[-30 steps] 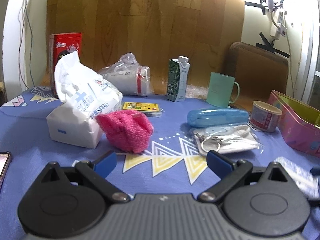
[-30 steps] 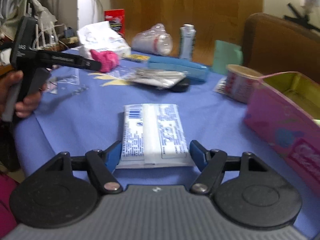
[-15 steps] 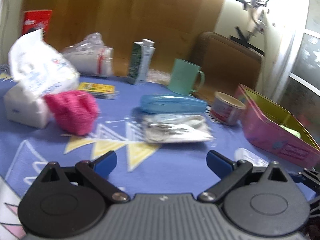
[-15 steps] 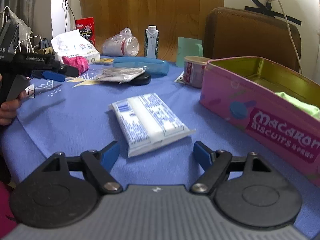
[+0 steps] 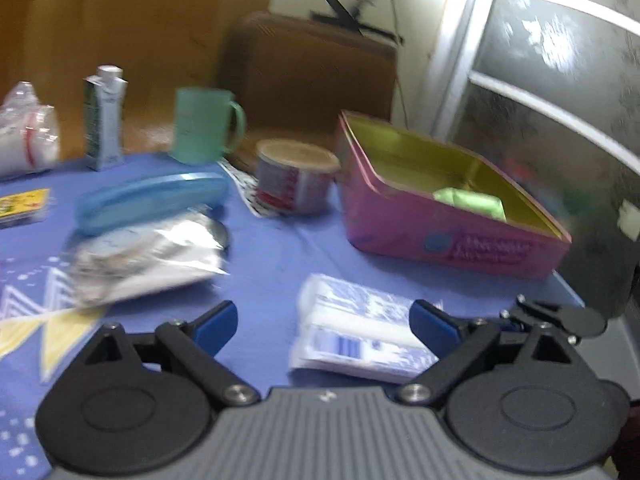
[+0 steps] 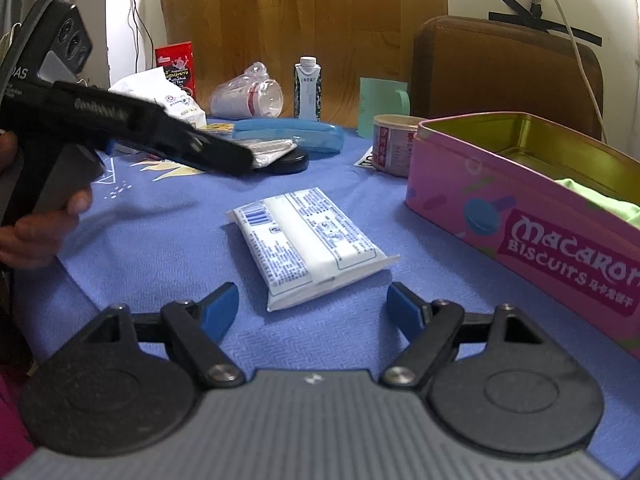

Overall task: Organize soft objects
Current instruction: 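Grasp the white wet-wipe pack with the right gripper, then carry wet wipes into the pink tin with right gripper while left drops a white pack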

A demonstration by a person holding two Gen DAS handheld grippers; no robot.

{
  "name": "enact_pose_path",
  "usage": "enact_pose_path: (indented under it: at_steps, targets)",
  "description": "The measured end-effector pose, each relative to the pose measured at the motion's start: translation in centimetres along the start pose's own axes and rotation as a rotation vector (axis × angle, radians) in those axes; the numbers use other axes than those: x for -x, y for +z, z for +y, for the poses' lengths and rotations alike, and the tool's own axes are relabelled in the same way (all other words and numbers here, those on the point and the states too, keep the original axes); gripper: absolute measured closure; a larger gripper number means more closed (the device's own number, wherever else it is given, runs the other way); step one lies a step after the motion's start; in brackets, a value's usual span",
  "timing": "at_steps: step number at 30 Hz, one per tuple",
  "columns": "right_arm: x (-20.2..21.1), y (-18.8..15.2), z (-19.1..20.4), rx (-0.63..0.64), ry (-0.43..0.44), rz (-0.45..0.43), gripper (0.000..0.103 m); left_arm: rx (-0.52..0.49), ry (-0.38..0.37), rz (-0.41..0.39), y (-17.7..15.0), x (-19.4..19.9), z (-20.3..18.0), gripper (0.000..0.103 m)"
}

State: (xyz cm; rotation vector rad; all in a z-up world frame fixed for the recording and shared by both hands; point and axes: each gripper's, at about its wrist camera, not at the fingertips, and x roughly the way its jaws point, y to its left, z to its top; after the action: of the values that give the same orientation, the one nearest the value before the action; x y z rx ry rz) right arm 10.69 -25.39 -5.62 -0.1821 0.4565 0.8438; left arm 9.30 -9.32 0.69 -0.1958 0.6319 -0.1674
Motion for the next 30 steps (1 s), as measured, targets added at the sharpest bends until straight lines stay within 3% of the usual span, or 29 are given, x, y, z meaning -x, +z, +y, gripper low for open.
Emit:
enact_pose_path:
  at_steps: [3, 5, 6, 10, 14, 18, 20, 22, 24, 25, 28, 30]
  targets:
    - [-0.4, 0.2, 0.2, 0.005, -0.007, -0.001, 0.035, -0.007, -0.012, 0.032, -0.6, -1.7, -0.4, 0.023]
    - [-0.7, 0.4, 0.4, 0.009, -0.013, -0.014, 0.051, -0.040, -0.008, 0.036, -0.6, -1.8, -1.3, 0.033]
    - [-0.8, 0.5, 0.3, 0.002, -0.016, -0.022, 0.066, -0.043, 0.001, 0.032, -0.5, -1.7, -1.6, 0.033]
    - [0.1, 1.1, -0.4, -0.010, -0.086, -0.136, 0.067, -0.063, -0.063, -0.054, 1.8, -0.1, -2.7, 0.033]
    - [2.1, 2.6, -1.8, -0.041, -0.121, -0.263, 0.070, -0.159, -0.135, -0.118, 4.6, -0.3, -5.9, 0.034]
    - [2.7, 3.9, -3.0, -0.046, -0.206, -0.286, 0.070, -0.255, -0.138, -0.156, 6.2, -1.6, -9.1, 0.034]
    - [3.4, 3.5, -3.9, -0.074, -0.176, -0.290, 0.069, -0.236, -0.145, -0.156, 6.3, -1.5, -8.8, 0.031]
    - [4.0, 2.5, -4.4, -0.078, -0.136, -0.270, 0.067, -0.192, -0.129, -0.142, 6.2, -1.4, -7.4, 0.022]
    - [4.0, 1.4, -4.3, -0.063, -0.136, -0.220, 0.037, -0.124, -0.100, -0.106, 5.6, -1.3, -5.8, 0.017]
    - [3.9, 0.9, -4.3, -0.049, -0.146, -0.195, 0.028, -0.084, -0.104, -0.071, 5.3, -1.6, -4.8, 0.017]
    - [2.3, 0.0, -4.5, -0.019, -0.153, -0.089, 0.018, -0.008, -0.107, 0.033, 4.6, -3.4, -3.1, 0.017]
    - [0.4, 0.2, -4.3, -0.013, -0.142, -0.001, 0.016, -0.001, -0.105, 0.095, 4.1, -5.0, -3.0, 0.026]
